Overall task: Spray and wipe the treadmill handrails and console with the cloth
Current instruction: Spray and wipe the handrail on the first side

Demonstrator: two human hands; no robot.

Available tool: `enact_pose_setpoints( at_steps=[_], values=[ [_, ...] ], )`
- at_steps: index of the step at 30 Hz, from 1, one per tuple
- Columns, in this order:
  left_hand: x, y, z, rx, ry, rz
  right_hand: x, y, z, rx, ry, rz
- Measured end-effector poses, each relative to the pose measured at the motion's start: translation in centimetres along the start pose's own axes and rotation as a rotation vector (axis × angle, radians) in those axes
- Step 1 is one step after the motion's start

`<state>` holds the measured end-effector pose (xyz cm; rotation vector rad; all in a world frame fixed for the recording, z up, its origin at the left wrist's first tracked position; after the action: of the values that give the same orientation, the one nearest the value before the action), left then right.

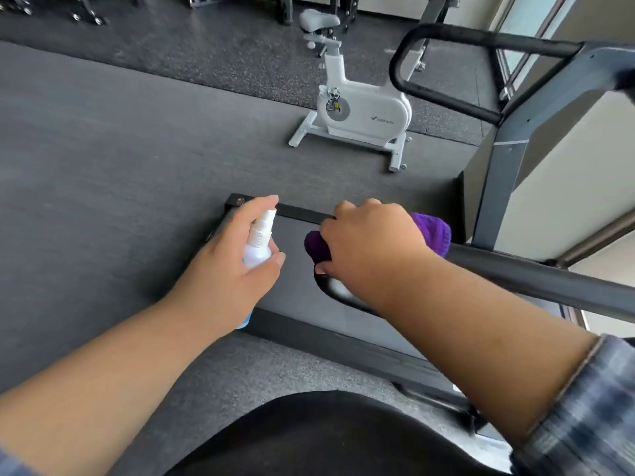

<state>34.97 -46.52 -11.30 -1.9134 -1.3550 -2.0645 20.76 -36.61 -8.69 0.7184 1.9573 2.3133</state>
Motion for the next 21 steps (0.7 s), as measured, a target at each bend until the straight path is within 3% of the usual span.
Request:
enact_pose_setpoints(
  at_steps=[6,11,16,21],
  values=[
    [-1.3,0.5,-2.4,-0.105,-0.084,0.029,-4.7,-1.1,-3.1,-0.281,0.097,0.196],
    [-1.1,0.0,-4.2,-0.175,-0.192,0.069,-2.2,-0.1,-1.5,-0.126,-0.040,-0.041],
    [-1.1,0.4,-4.4,-0.208,-0.269,0.081,4.0,-0.1,4.6,0.097,-0.334,-0.393],
    [-1.7,1.2,-4.4,-0.214,-0.292,0.073,4.5,-0.7,7.0,0.272,-0.450,-0.396]
  ],
)
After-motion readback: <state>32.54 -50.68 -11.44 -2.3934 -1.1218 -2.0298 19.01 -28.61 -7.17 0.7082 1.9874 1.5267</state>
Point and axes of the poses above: each hand's wrist, its own z-axis away from the middle knuckle, its own y-axis out of the back of the hand, x = y × z, the point moved 5 cm from there along -z, towards the middle knuckle, and after that the axes turned 3 degrees about y, right-handed, at the moved point
